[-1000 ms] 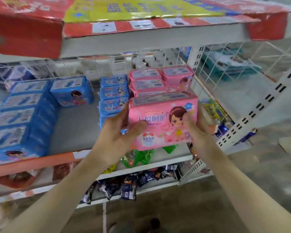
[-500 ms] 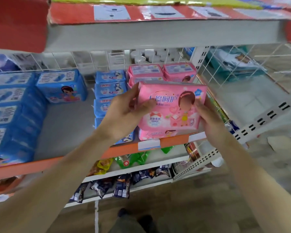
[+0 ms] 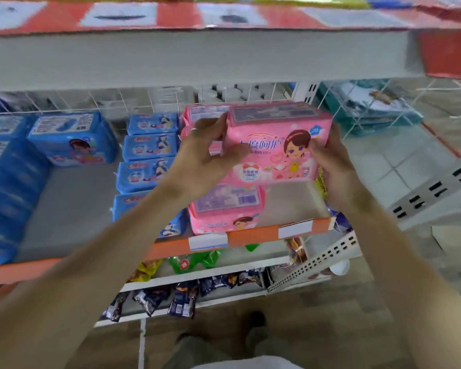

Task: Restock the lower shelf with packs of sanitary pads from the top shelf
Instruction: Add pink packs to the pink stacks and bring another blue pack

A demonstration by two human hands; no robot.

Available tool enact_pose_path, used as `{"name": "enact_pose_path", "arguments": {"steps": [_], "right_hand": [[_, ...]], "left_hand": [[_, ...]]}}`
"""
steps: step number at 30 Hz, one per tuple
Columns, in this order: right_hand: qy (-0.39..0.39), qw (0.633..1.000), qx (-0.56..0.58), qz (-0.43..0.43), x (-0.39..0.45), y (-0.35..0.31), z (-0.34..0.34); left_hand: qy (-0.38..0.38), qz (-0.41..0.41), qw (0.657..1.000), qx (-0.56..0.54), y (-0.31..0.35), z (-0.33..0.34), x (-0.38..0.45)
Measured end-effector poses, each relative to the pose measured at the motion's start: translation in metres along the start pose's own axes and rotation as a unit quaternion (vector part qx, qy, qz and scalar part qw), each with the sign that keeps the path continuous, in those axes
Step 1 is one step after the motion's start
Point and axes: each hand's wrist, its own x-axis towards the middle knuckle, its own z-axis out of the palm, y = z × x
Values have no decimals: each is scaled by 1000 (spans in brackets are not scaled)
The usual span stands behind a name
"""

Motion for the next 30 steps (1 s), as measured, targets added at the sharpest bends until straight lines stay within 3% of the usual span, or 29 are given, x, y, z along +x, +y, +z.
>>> {"name": "enact_pose_path", "arguments": {"steps": [6, 11, 20, 30], "right_hand": [[48, 999, -6, -23, 22, 10, -29], [106, 994, 12, -24, 33, 5, -34], [93, 988, -119, -7, 44, 20, -46], [134, 974, -184, 2, 55, 32, -58]], "left_hand": [[-6, -60, 998, 36, 8, 39, 25], [35, -44, 995, 79, 17, 61, 50], [33, -98, 989, 108, 9, 69, 67], [17, -86, 978, 187, 7, 87, 88]]}}
